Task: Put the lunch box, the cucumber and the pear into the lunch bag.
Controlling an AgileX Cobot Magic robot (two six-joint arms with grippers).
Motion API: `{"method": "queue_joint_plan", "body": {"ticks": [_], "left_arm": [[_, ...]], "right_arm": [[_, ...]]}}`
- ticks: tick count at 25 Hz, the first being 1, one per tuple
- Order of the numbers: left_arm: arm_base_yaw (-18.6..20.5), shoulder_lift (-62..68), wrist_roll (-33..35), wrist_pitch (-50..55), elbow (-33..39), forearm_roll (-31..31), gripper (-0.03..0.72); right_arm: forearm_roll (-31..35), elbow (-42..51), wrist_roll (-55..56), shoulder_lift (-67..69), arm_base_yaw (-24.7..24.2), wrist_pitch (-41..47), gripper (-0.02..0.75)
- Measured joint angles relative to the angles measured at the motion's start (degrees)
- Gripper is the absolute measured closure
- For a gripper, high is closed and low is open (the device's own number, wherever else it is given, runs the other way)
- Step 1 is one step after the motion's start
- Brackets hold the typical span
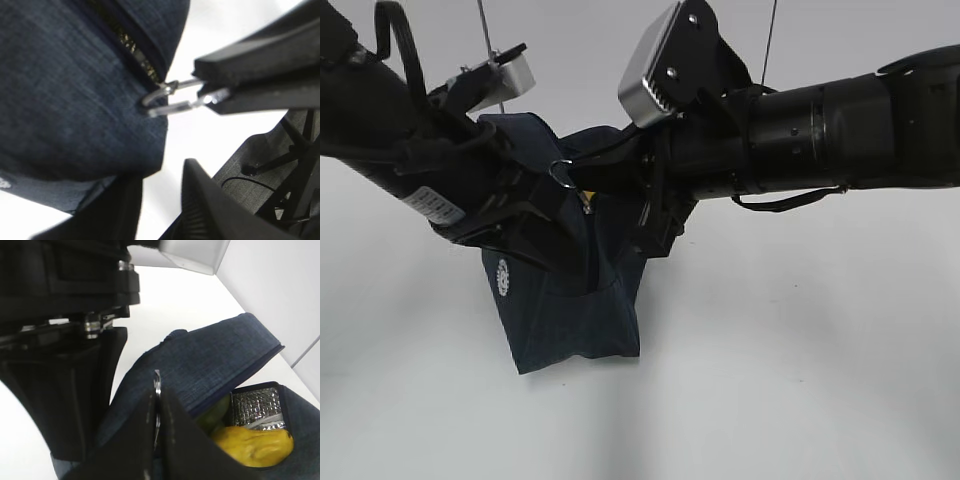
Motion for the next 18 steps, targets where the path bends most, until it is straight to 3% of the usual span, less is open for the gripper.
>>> {"method": "queue_joint_plan", "body": {"ticks": [2,5,18], "left_arm": [[0.00,0.00,-0.50,-0.44,0.00,1.42,0.641],[-0.06,0.00,-2.06,-1.26,0.00,3.75,0.680],[-0.23,0.00,-3.01,0.50,0.00,10.11,0.688]], "right_arm": [[0.00,0.00,0.09,0.00,0.00,0.00,0.738],[0.00,0.00,0.09,0.00,0.00,0.00,0.738],[0.00,-0.11,0.13,0.00,0.00,-0.96,0.738]]}}
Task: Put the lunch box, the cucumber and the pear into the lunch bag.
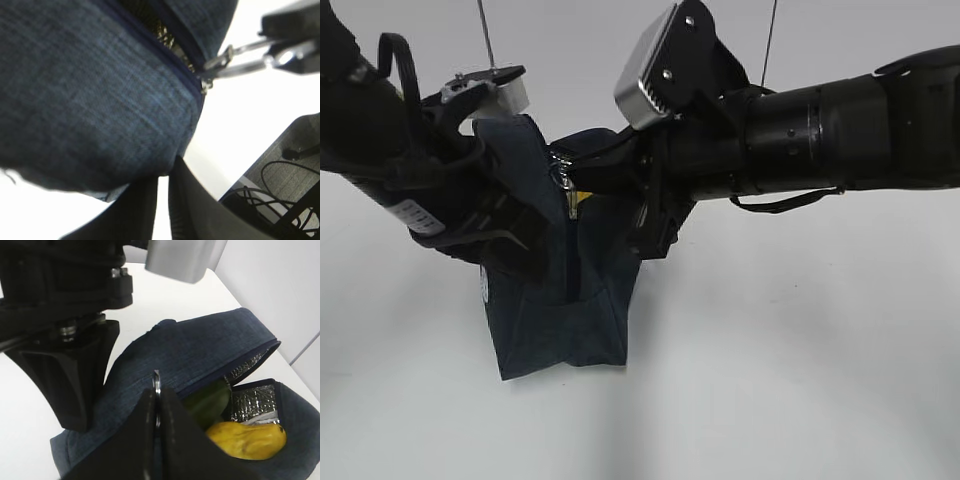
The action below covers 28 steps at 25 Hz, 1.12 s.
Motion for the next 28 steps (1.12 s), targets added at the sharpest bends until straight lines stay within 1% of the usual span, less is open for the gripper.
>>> {"method": "queue_joint_plan", "body": {"ticks": [6,11,20,24,28], "left_arm": [[0.00,0.00,-0.06,2.38,0.00,2.87,0.689],[0.00,0.00,-0.16,3.26,0.00,3.83,0.688],[0.00,0.00,-0.87,3.12,0.00,1.78,0.680],[0.00,-0.55,-1.05,1.51,0.00,1.78,0.610],[0.00,-1.89,-1.27,-0.36,0.00,1.71,0.501]], "right_arm": [[0.00,-1.25,0.09,0.00,0.00,-0.34,0.738],[0.00,-1.76,0.09,0.00,0.00,-0.56,0.738],[0.00,-1.80,1.36,0.00,0.00,-0.56,0.738],[0.00,-1.80,1.49,0.00,0.00,-0.56,0.738],[0.00,-1.80,1.53,0.00,0.00,-0.56,0.738]]}}
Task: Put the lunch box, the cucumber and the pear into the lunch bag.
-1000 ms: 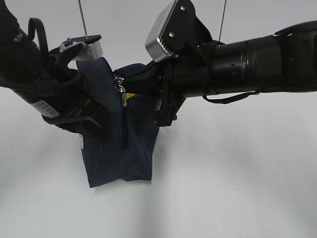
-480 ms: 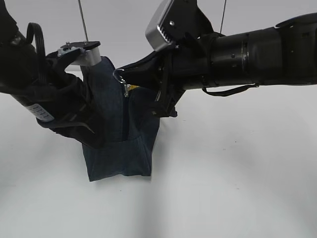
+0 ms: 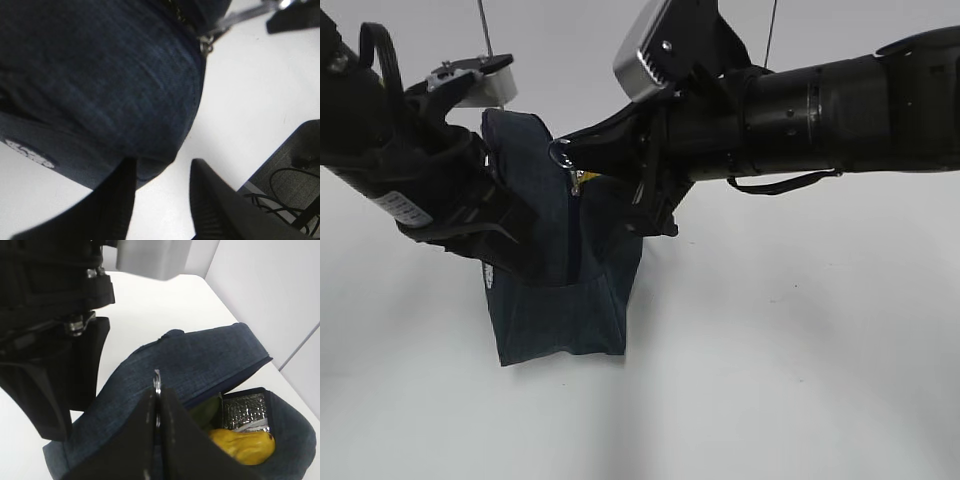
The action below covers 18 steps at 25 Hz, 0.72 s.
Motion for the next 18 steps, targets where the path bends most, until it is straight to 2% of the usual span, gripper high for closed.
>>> {"method": "queue_joint_plan", "body": {"ticks": [3,8,10,18], "left_arm": [[0.00,-0.17,-0.05,-0.69,0.02,-0.16,0.431],[0.00,-0.17,-0.33,-3.38,0.02,-0.38,0.410],[0.00,-0.17,-0.42,-4.56,0.02,-0.44,0.432],[0.00,0.94,-0.60,-6.23,0.02,0.29,0.633]], "right_arm": [[0.00,0.00,0.23,0.00,0.00,0.00,0.738],[0.00,0.00,0.44,0.00,0.00,0.00,0.738],[0.00,0.00,0.44,0.00,0.00,0.00,0.738],[0.00,0.00,0.55,0.00,0.00,0.00,0.738]]}}
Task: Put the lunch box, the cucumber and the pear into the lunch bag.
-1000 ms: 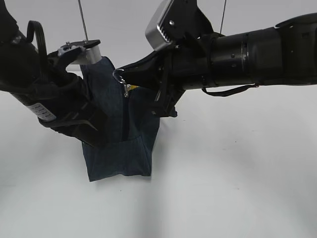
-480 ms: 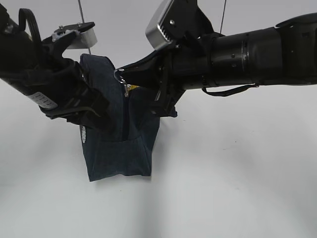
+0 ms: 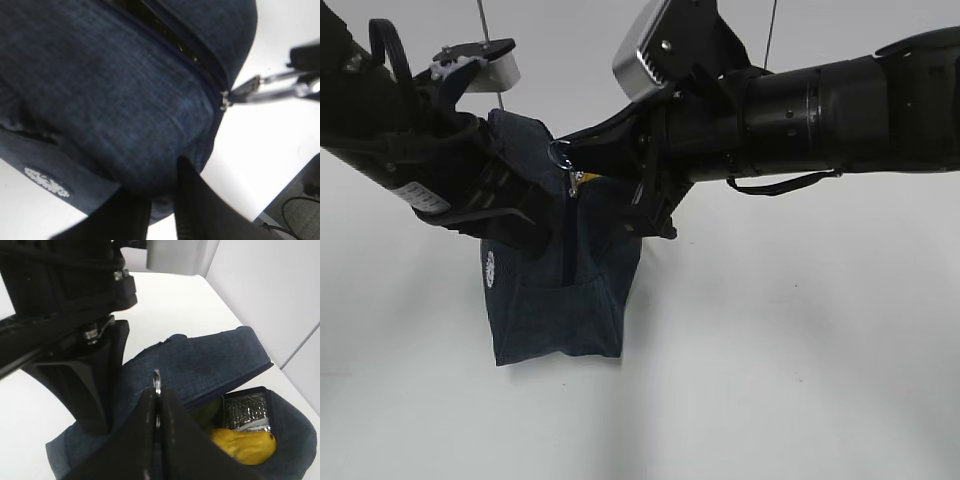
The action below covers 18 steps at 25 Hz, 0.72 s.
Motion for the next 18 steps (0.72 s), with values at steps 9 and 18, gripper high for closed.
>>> {"method": "queue_joint_plan", "body": {"ticks": [9,18], "left_arm": [[0.00,0.00,-0.01,1.54,0.00,0.60,0.671],[-0.05,1.00,-0.01,4.68,-0.05,1.85,0.674]], "right_arm": [[-0.23,0.00,0.10,0.00,0.00,0.00,0.738],[-0.86,0.00,0.10,0.00,0.00,1.02,0.738]]}}
